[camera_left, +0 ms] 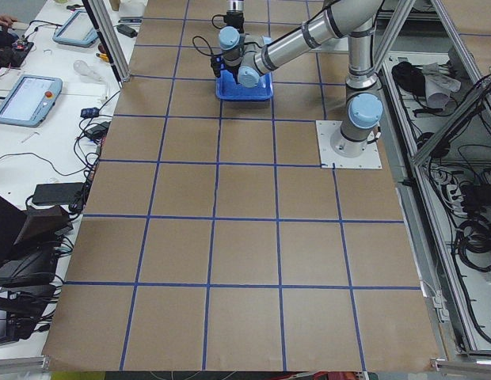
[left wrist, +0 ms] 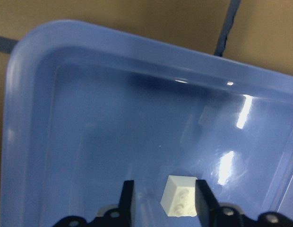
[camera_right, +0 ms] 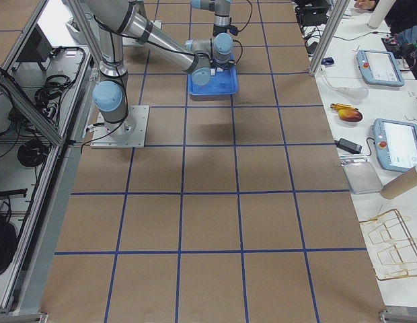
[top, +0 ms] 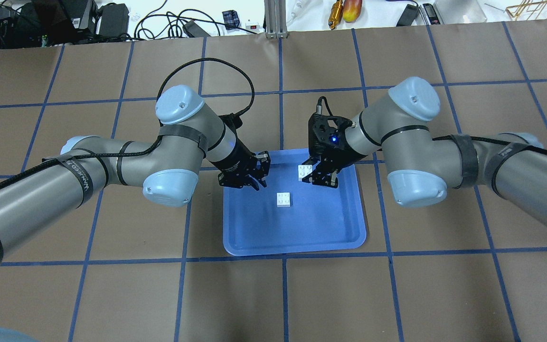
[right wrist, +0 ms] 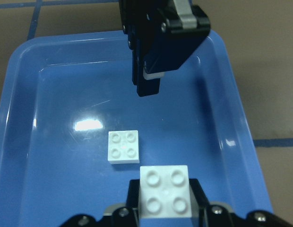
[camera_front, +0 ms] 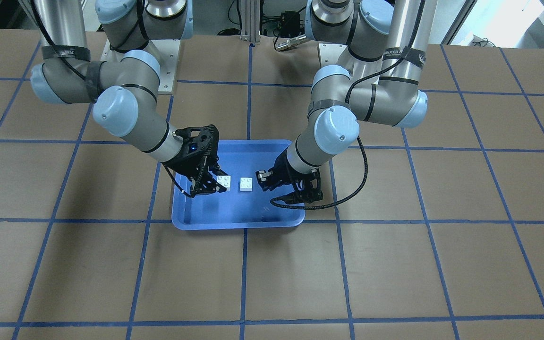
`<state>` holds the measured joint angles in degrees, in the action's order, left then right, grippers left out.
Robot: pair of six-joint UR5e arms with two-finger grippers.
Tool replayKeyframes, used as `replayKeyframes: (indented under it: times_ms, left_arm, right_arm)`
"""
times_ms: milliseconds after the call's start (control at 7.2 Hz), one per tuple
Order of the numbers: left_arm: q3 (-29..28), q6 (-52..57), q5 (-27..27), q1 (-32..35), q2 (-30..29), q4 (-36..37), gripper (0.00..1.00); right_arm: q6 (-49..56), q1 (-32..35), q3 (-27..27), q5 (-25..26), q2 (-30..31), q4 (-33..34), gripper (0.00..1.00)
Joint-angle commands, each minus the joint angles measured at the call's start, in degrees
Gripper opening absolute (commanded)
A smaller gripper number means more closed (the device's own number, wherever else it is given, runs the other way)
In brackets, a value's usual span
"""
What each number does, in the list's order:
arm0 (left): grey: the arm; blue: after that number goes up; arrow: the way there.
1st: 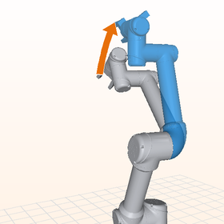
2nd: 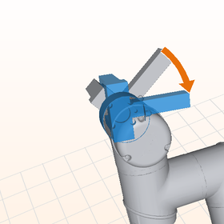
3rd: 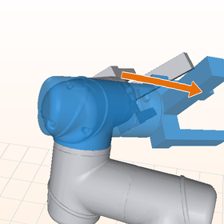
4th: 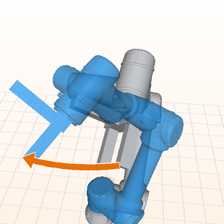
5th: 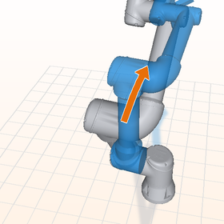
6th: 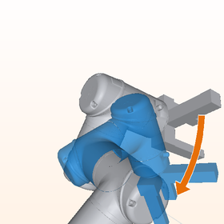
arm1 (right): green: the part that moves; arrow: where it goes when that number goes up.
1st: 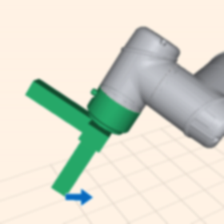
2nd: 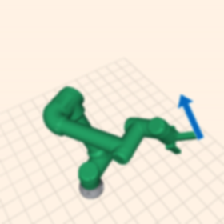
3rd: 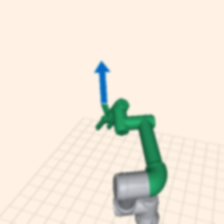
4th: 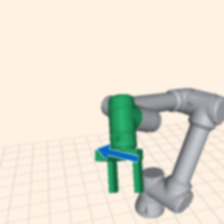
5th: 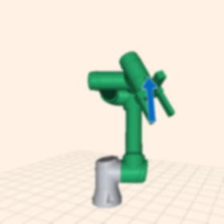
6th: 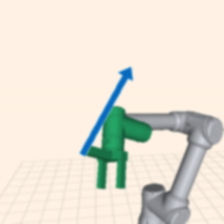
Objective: Assemble white blocks and place on blue tray
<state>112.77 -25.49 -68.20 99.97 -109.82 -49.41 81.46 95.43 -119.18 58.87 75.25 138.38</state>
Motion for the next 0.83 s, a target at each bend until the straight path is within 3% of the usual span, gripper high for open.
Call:
replayKeyframes:
  times_ms: [0,694]
  left_arm:
    - [1.1,-1.0,0.1,0.7,-1.3,0.5,0.0]
    - [1.4,-3.4,0.3,1.5,-1.8,1.0,0.0]
  right_arm:
    - [-1.8,1.5,-3.8,0.7,-1.2,6.8,0.13]
    - [-2.2,1.8,-4.0,1.8,-4.8,10.1,0.14]
